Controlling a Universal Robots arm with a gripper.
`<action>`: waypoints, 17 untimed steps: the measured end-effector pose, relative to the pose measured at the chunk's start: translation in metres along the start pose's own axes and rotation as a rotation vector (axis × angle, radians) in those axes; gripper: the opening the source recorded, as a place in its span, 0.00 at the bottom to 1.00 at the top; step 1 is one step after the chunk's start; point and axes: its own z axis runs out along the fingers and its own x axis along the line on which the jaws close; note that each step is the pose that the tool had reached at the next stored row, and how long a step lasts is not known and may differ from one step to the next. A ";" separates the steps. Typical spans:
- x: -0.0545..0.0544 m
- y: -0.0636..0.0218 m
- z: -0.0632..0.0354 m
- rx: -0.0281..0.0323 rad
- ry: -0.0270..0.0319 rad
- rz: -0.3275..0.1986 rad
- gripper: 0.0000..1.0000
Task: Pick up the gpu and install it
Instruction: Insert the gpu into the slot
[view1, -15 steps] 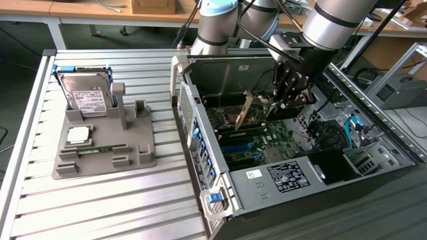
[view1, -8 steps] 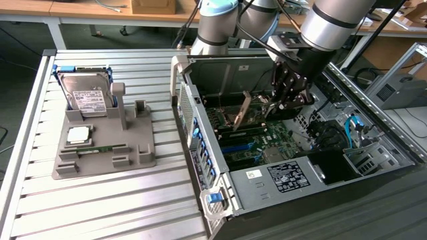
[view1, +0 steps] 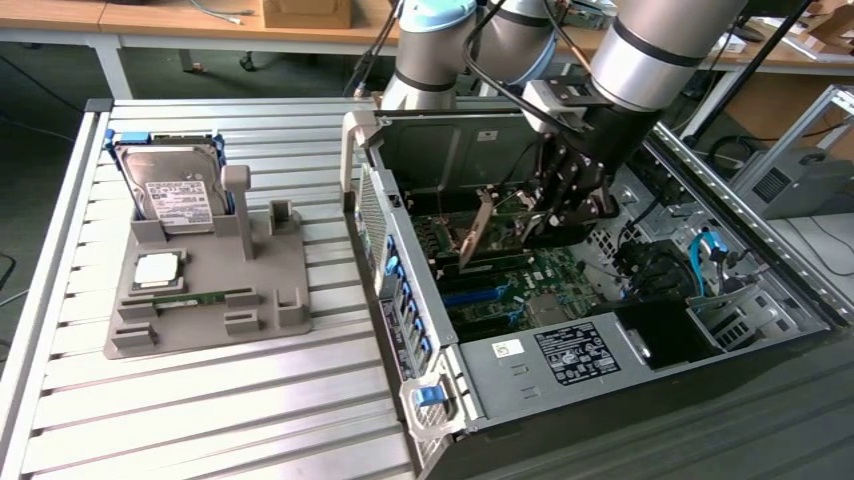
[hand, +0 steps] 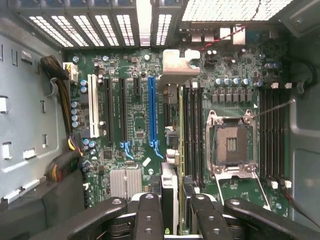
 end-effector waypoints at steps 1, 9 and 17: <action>0.001 0.0010 0.0007 0.0000 0.0001 0.000 0.27; 0.012 0.0061 0.0052 0.0000 0.0021 0.000 0.27; 0.016 0.0116 0.0084 0.0001 0.0075 0.000 0.27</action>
